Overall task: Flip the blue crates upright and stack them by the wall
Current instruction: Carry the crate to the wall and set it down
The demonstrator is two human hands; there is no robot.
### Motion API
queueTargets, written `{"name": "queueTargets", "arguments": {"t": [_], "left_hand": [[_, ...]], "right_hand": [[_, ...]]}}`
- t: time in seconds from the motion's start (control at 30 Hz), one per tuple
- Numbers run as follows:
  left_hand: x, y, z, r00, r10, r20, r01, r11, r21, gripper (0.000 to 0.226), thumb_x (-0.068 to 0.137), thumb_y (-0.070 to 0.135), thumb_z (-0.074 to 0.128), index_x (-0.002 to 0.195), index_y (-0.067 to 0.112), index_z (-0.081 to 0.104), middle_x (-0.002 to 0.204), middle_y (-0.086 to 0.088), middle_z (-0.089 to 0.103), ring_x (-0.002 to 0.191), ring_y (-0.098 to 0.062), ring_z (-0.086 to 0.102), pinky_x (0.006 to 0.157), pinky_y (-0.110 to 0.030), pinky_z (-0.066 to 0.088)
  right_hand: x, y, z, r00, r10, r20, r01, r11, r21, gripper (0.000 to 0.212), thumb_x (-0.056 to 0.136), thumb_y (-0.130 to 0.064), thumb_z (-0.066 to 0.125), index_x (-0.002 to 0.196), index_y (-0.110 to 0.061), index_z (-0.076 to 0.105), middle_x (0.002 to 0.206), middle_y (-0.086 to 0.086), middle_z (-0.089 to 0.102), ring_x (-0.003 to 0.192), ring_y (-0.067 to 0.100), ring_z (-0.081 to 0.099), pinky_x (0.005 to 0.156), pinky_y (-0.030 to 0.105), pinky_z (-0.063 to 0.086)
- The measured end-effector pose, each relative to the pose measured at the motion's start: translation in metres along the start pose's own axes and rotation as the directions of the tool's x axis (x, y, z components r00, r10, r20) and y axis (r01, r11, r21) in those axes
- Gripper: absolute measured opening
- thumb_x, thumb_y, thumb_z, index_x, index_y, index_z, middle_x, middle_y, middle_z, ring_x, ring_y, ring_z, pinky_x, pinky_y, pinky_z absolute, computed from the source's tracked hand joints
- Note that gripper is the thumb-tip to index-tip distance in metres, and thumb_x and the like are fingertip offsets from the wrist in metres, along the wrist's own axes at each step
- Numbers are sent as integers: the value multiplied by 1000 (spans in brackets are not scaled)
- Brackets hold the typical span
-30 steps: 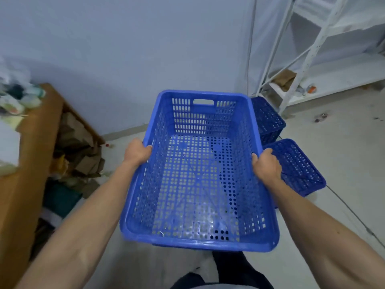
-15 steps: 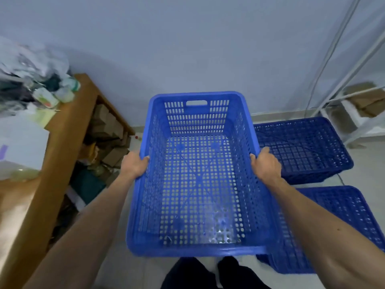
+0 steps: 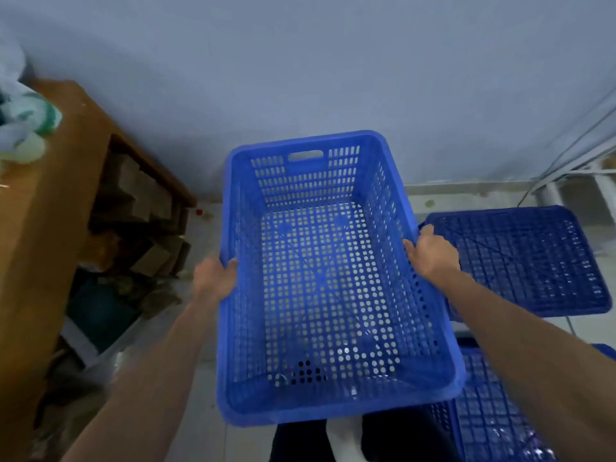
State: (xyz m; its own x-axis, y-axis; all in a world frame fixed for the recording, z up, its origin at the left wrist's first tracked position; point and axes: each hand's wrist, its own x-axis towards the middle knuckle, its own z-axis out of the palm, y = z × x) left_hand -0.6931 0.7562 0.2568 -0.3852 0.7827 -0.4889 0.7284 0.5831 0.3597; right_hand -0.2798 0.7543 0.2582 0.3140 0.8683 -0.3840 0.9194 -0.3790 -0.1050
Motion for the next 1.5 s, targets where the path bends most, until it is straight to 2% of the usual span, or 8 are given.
{"name": "queueTargets", "arguments": {"t": [0.4,0.53,0.67,0.83,0.9,1.1,1.37,1.5], "left_hand": [[162,-39,169,968,-245,-48,233,956,-177,36,94,32,58,111,0,61,104,-20,67,98,-40,63,84,-45,51],[173,-55,227,934,-321,-155,277,927,-252,22,89,25,66,83,9,53,65,-2,54,59,-25,56,53,-29,37],[170,-69,272,909,-389,-151,326,888,-325,22,85,25,69,89,9,54,77,-5,60,70,-25,54,69,-35,44],[147,-63,321,850,-494,-184,359,798,-484,19,86,21,68,88,11,53,69,4,54,64,-22,58,59,-29,41],[141,-58,336,819,-553,-155,404,747,-528,19,86,21,68,86,11,52,66,7,51,59,-15,53,54,-27,36],[135,-42,370,770,-638,11,519,617,-591,21,85,25,72,88,11,55,71,7,54,77,-27,59,68,-30,39],[127,-15,405,704,-699,126,585,470,-661,41,95,41,57,83,2,58,75,-10,61,73,-31,61,79,-48,56],[122,-7,424,667,-710,225,606,342,-718,49,97,46,51,92,-2,61,98,-22,66,92,-38,64,85,-52,56]], "right_hand": [[214,-38,154,986,-113,121,124,988,-88,40,99,-45,44,108,-6,42,100,19,64,89,36,64,64,38,45],[268,-47,202,981,-158,109,168,981,-96,34,99,-43,46,98,-10,37,96,20,64,84,37,63,66,40,48],[307,-63,233,983,-168,69,175,979,-106,32,97,-40,50,97,-9,41,101,20,63,90,40,61,73,43,49],[345,-85,250,977,-215,-1,212,963,-167,31,97,-37,49,106,-7,47,113,18,60,98,40,60,71,39,37],[357,-94,252,974,-228,-4,223,956,-188,33,98,-36,49,111,-6,48,116,19,60,102,40,60,72,39,37],[384,-115,245,967,-253,9,248,941,-229,37,99,-30,48,123,-3,46,126,19,52,112,41,56,83,44,45],[416,-127,241,960,-205,189,233,962,-142,48,93,-21,50,138,-6,41,139,19,40,124,40,47,105,49,40],[422,-134,246,944,-234,232,267,955,-126,53,92,-22,51,141,-8,40,142,17,36,126,40,45,105,50,40]]}}
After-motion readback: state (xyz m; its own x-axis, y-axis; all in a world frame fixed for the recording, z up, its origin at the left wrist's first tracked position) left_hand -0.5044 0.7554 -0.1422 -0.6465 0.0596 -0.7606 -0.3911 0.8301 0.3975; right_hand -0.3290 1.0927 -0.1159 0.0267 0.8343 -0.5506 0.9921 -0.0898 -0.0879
